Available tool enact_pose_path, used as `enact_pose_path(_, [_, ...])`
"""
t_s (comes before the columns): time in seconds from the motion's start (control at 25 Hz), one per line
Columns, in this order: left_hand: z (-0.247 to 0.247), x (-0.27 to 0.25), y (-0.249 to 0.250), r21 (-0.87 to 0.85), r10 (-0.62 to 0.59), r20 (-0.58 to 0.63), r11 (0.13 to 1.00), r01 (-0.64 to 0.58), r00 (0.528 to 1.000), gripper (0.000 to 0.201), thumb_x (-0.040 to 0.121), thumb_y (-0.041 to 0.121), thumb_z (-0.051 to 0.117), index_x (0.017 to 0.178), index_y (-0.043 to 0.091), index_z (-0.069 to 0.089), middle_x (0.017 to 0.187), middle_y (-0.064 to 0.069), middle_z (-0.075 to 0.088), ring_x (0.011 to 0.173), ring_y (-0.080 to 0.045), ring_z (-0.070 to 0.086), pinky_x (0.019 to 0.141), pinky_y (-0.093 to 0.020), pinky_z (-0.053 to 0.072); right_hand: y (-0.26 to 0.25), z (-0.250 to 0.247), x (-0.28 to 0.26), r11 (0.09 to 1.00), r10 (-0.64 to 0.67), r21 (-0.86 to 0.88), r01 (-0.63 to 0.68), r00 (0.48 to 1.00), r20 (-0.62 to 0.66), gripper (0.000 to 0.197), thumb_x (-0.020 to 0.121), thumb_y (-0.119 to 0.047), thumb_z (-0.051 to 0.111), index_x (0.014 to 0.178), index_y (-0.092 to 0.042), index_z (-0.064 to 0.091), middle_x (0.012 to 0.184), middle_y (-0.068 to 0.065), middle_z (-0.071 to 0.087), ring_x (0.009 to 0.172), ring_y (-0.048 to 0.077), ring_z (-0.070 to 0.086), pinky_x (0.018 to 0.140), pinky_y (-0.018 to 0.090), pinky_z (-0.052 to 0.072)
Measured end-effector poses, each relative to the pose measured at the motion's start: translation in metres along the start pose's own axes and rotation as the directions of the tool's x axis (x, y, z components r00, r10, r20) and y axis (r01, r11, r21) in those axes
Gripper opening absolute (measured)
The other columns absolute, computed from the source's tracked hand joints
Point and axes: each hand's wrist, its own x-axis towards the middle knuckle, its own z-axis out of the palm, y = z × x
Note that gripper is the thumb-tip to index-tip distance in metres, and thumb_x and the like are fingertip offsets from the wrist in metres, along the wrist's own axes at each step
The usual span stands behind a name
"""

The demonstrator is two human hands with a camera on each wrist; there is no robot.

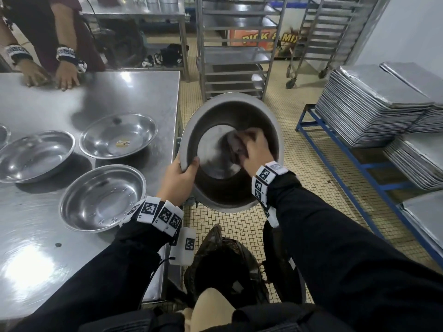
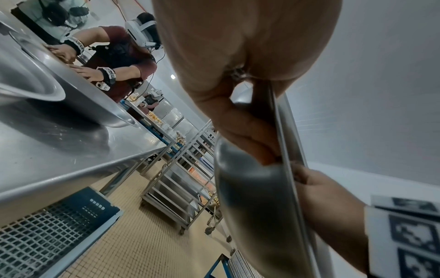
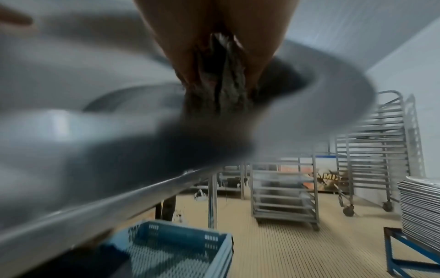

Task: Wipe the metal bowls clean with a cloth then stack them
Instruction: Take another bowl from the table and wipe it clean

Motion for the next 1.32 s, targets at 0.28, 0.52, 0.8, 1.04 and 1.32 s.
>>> enact_pose_path(0.28, [-0.008,0.015,-0.009,-0.110,-0.030,-0.118,0.994,0.017,0.993,0.009,0.099,0.021,0.051,0.095,0.028,0.056,0.089,0.005,0.063,0.085,-0.012,0.061,0.078,-0.026,0.050,-0.024,0.035,-0.039,0.992,-0.110,-0.018,0.122,0.946,0.306,0.053,0.100,-0.036,0.036,0.148,-0.019,0.024,0.153,0.007,0.019,0.140,0.027,0.019,0.115,0.037,0.020])
enact_pose_path(0.52, [-0.017,0.017,-0.021,-0.074,0.051,-0.233,0.995,-0.070,0.971,0.020,0.099,0.021,0.052,0.118,0.019,0.056,0.096,0.016,0.062,0.085,0.008,0.059,0.073,-0.005,0.045,-0.047,0.038,-0.051,0.983,-0.168,0.004,0.186,0.878,0.448,0.042,0.100,-0.037,0.034,0.134,-0.018,0.048,0.131,0.009,0.051,0.120,0.028,0.046,0.106,0.039,0.033])
enact_pose_path(0.8, [-0.018,0.009,-0.018,0.061,0.120,-0.181,0.992,-0.110,0.976,0.012,0.100,0.025,0.049,0.108,0.033,0.053,0.093,0.018,0.061,0.086,0.008,0.057,0.078,-0.013,0.043,-0.034,0.013,-0.073,0.959,0.152,0.195,-0.208,0.952,0.267,0.030,0.100,-0.023,0.039,0.119,-0.006,0.056,0.106,0.007,0.060,0.094,0.015,0.058,0.078,0.017,0.047])
enact_pose_path(1.04, [-0.005,-0.003,-0.003,0.008,0.153,-0.187,0.988,-0.155,0.970,0.020,0.099,0.023,0.050,0.089,0.040,0.051,0.084,0.012,0.062,0.072,0.008,0.061,0.069,-0.013,0.047,-0.076,0.037,-0.085,0.927,-0.069,0.375,0.015,0.989,0.132,0.043,0.100,-0.040,0.030,0.133,-0.019,0.049,0.133,-0.003,0.050,0.120,0.003,0.045,0.101,0.021,0.034])
enact_pose_path(1.32, [-0.010,-0.010,0.008,-0.006,0.217,-0.170,0.975,-0.221,0.961,0.018,0.100,0.017,0.048,0.093,0.033,0.053,0.086,0.012,0.061,0.074,0.015,0.059,0.068,-0.006,0.045,-0.047,0.034,-0.055,0.938,0.004,-0.322,0.126,0.927,0.375,0.062,0.097,-0.051,0.002,0.151,-0.022,0.006,0.158,0.002,0.008,0.146,0.022,0.000,0.117,0.038,-0.008])
